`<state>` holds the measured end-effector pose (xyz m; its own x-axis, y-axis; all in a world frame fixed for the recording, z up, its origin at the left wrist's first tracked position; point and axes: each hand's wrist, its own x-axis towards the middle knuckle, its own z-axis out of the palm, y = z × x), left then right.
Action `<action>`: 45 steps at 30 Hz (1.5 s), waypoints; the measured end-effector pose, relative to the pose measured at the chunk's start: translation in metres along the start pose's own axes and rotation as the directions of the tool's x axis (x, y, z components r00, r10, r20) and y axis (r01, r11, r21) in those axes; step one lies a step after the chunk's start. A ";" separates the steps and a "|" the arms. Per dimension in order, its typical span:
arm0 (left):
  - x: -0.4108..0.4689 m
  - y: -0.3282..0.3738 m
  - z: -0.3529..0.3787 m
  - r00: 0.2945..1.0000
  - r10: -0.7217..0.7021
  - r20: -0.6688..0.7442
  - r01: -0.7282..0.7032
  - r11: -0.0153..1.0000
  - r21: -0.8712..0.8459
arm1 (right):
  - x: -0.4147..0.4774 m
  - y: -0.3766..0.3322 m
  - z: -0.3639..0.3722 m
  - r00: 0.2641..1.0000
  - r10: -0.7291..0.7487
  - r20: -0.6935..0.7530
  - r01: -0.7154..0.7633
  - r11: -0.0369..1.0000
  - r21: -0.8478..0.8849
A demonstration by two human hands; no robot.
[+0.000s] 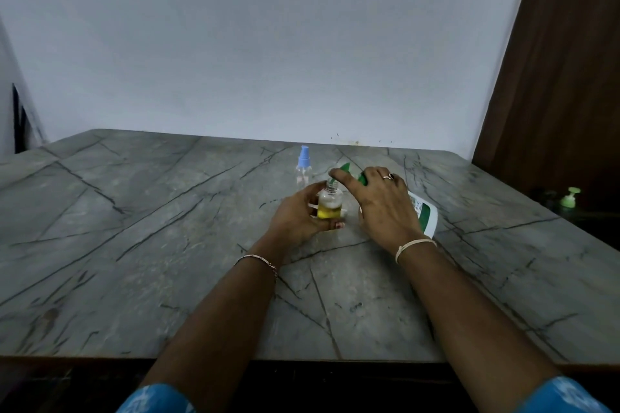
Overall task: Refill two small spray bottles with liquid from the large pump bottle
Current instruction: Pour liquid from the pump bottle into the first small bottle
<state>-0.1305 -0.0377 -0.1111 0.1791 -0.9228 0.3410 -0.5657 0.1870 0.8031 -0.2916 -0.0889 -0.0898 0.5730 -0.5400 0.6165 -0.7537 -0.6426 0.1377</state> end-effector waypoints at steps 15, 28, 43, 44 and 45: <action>0.000 -0.001 0.001 1.000 0.024 -0.005 -0.024 1.000 0.008 | 0.003 0.000 0.003 1.000 0.005 0.000 -0.005 1.000 -0.001; 0.000 0.000 0.000 1.000 0.027 -0.007 -0.027 1.000 0.001 | 0.007 -0.005 0.003 1.000 0.023 -0.005 -0.023 1.000 -0.005; 0.003 -0.003 0.002 1.000 0.014 -0.008 -0.014 1.000 0.011 | 0.008 -0.007 0.003 0.999 0.034 -0.012 -0.035 0.999 -0.009; 0.003 -0.004 0.002 1.000 0.016 -0.011 -0.016 1.000 0.011 | 0.008 -0.006 0.004 0.999 0.033 -0.013 -0.033 0.999 -0.010; 0.002 -0.004 0.002 1.000 0.019 -0.012 -0.019 1.000 0.011 | 0.007 -0.005 0.004 1.000 0.028 -0.014 -0.028 1.000 -0.010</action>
<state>-0.1291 -0.0413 -0.1143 0.1779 -0.9151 0.3619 -0.5781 0.2004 0.7910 -0.2823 -0.0914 -0.0892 0.5470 -0.5503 0.6308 -0.7730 -0.6213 0.1283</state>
